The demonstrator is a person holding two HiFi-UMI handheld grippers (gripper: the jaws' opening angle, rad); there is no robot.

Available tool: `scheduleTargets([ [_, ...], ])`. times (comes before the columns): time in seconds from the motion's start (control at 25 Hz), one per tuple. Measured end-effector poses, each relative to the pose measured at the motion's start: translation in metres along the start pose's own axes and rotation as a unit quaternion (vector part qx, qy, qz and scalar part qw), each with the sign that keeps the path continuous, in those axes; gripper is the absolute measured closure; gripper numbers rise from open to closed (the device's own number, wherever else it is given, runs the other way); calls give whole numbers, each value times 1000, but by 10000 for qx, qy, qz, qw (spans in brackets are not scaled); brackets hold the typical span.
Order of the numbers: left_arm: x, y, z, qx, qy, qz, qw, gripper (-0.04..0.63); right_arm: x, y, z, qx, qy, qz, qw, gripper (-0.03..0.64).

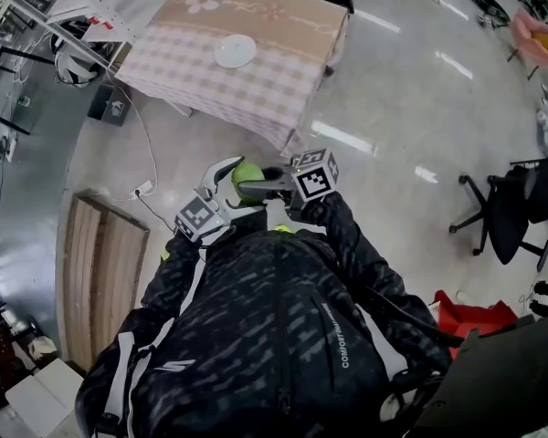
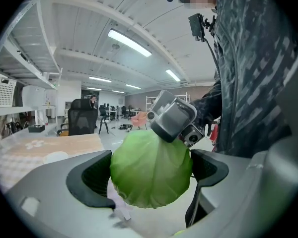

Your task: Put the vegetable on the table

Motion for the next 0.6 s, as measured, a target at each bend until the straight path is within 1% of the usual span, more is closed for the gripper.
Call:
scheduleTargets([
  [0.28, -70, 4, 2, 44, 29, -330, 9994, 118, 42, 10, 51, 163, 119, -273, 9994, 494],
  [0.44, -116, 3, 3, 100, 1, -439, 9990, 118, 69, 20, 87, 235, 187, -332, 9990, 492],
  [0.6, -165, 4, -1, 49, 24, -551, 9985, 118, 101, 31, 122, 311, 230, -454, 9982, 489],
])
Point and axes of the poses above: the fingertips, and each gripper's own axes: y forward along the fingers, x to its right, z out of its top, the point moved 5 cm from there along -y, backward along the fingers, and after that the axes turned 2 degrees about -x, right-handed, at the moved point
